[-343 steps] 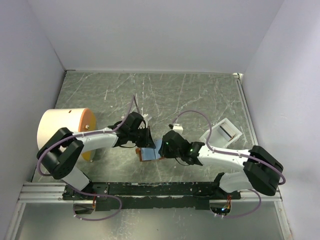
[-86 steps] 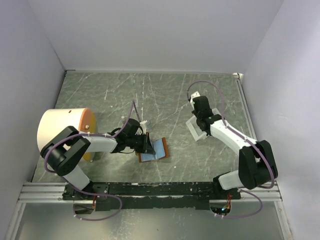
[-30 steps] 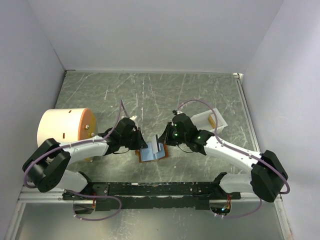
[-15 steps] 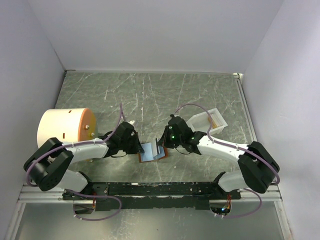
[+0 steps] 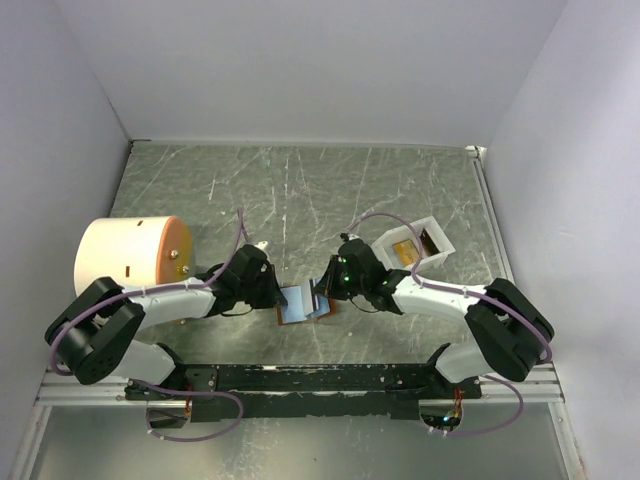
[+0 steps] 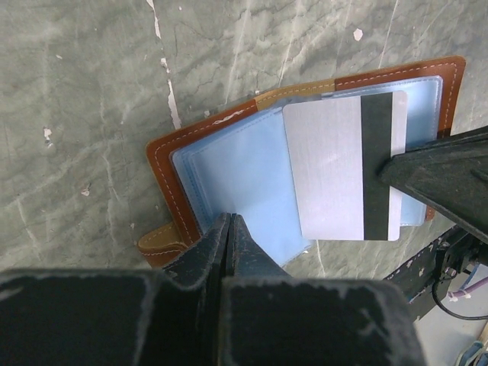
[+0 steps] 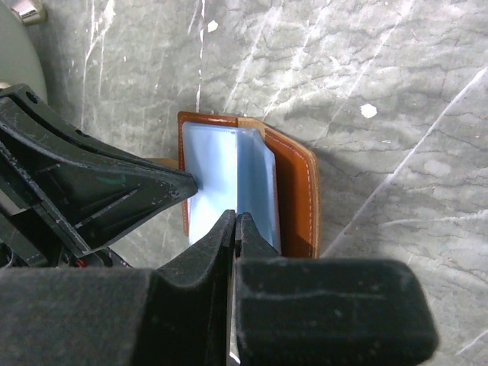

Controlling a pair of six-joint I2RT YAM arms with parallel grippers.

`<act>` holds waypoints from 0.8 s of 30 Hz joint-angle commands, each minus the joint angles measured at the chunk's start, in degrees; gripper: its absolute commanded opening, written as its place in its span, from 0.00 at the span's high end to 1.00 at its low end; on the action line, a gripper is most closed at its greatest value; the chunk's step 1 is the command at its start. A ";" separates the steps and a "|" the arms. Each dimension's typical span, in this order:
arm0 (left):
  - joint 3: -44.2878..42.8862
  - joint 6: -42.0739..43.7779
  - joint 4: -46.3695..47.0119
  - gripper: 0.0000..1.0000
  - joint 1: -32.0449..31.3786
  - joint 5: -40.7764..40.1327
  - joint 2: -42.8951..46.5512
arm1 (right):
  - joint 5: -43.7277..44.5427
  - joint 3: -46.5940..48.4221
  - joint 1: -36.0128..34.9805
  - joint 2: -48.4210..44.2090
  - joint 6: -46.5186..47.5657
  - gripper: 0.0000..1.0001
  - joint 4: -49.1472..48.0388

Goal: Put the credit cards into the card holder
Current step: Insert the credit card into the card holder.

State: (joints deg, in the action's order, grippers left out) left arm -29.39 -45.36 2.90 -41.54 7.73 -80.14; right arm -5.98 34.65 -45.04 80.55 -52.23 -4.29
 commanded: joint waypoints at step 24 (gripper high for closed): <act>2.07 0.72 -2.20 0.93 0.52 -4.56 0.70 | -2.76 -5.64 3.37 -1.00 2.27 1.00 -9.70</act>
State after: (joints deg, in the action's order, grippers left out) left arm -28.75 -45.45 3.05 -41.54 6.50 -79.33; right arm -7.44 30.11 -42.04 78.81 -49.95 -10.41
